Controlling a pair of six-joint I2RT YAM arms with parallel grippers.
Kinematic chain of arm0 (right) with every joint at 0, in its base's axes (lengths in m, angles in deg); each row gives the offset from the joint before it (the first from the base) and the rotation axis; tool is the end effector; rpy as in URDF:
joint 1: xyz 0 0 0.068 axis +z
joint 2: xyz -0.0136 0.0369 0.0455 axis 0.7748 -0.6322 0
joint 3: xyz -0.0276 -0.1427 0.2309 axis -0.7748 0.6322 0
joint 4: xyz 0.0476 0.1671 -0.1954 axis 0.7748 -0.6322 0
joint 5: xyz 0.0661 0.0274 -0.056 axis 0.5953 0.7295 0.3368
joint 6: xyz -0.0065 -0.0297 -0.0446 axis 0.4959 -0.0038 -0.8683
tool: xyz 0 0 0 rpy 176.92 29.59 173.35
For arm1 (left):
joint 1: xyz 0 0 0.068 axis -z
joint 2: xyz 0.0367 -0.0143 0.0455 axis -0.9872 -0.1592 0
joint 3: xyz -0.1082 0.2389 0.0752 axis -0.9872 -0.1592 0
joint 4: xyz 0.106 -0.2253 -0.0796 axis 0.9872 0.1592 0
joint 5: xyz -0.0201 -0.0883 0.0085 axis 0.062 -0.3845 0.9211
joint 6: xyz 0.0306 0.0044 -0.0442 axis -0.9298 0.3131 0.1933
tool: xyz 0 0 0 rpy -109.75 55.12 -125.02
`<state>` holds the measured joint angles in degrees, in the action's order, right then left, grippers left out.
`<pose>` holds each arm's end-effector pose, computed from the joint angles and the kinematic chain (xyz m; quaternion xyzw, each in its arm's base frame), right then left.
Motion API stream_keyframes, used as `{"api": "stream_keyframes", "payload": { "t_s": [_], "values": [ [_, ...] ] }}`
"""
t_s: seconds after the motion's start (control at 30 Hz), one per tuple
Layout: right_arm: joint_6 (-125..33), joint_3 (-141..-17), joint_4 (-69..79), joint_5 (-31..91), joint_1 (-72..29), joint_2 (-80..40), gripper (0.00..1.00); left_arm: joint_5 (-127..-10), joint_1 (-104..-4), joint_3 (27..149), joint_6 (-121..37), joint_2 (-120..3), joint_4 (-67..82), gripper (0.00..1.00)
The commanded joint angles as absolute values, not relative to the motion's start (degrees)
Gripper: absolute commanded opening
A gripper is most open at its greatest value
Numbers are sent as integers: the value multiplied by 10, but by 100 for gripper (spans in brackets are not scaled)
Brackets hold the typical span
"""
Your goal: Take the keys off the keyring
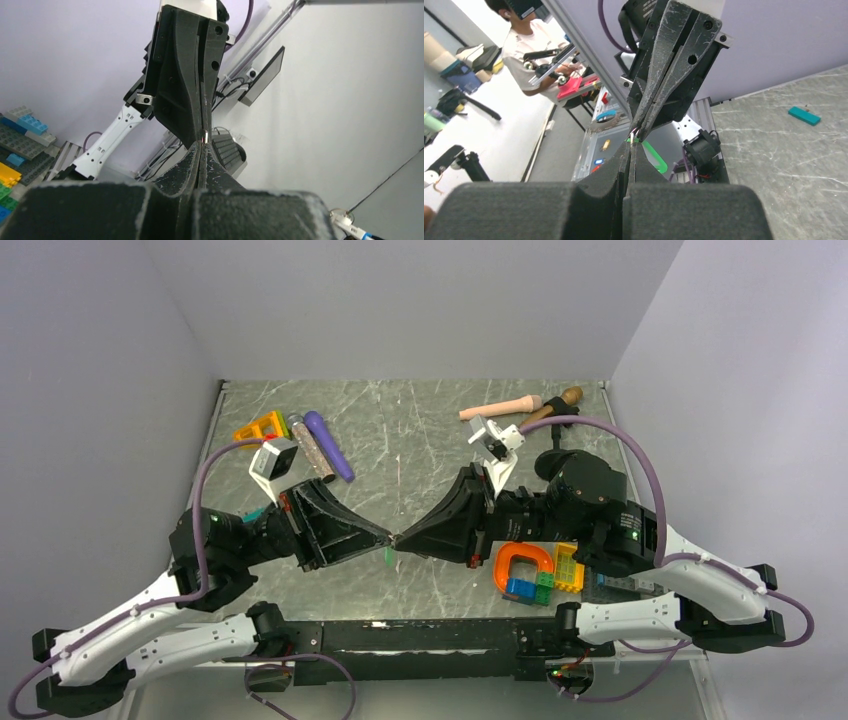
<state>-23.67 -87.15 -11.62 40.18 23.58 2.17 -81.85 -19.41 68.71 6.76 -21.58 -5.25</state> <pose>0.0404 0.1836 0.5104 -0.3569 0.5580 0.6445 0.3821 0.0491 -0.1175 0.4505 0.1672 0.4933 -0.7867 0.3313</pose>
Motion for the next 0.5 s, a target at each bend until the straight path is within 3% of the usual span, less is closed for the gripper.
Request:
{"api": "stream_keyframes", "payload": {
  "t_s": [0.0,0.47],
  "values": [
    [-233,-878,-11,371,240,27,0,-753,-198,659,77,-222,-69,0],
    [-214,-837,34,305,240,38,0,-656,-197,617,83,-188,-129,0]
  ]
}}
